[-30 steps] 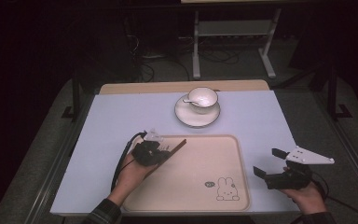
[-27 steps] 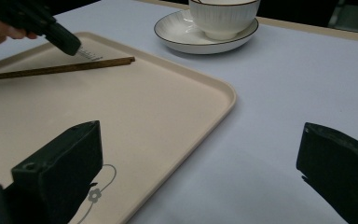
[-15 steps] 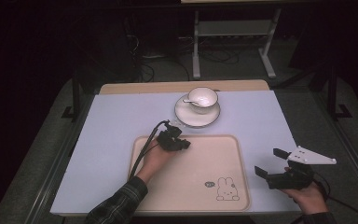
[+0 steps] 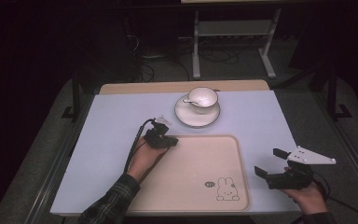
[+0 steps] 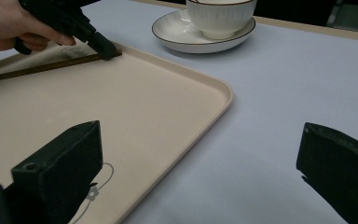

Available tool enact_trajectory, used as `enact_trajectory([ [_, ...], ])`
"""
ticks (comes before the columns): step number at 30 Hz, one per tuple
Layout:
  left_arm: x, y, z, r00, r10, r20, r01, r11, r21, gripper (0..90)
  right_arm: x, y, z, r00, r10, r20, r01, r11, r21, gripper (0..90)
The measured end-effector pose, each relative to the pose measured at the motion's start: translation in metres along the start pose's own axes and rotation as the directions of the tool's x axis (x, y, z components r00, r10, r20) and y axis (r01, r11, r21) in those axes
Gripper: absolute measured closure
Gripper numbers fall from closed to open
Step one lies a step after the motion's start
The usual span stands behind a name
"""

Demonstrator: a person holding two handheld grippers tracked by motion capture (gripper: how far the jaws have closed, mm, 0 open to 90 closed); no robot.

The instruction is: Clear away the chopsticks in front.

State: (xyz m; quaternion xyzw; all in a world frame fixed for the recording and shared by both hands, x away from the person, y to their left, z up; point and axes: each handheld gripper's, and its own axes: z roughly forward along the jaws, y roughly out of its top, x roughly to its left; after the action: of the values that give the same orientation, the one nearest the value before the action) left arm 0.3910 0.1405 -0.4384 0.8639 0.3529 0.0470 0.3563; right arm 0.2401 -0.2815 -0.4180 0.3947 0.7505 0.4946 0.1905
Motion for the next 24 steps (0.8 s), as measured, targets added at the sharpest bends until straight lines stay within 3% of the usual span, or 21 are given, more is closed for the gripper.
enact_trajectory([
  [24,0.017,-0.042,-0.047,0.9995,-0.014,-0.029,0.015,0.9988,0.046,89.3,0.001,0.000,0.000,1.0000,0.001,0.002,-0.001,1.000,0.000,0.0],
])
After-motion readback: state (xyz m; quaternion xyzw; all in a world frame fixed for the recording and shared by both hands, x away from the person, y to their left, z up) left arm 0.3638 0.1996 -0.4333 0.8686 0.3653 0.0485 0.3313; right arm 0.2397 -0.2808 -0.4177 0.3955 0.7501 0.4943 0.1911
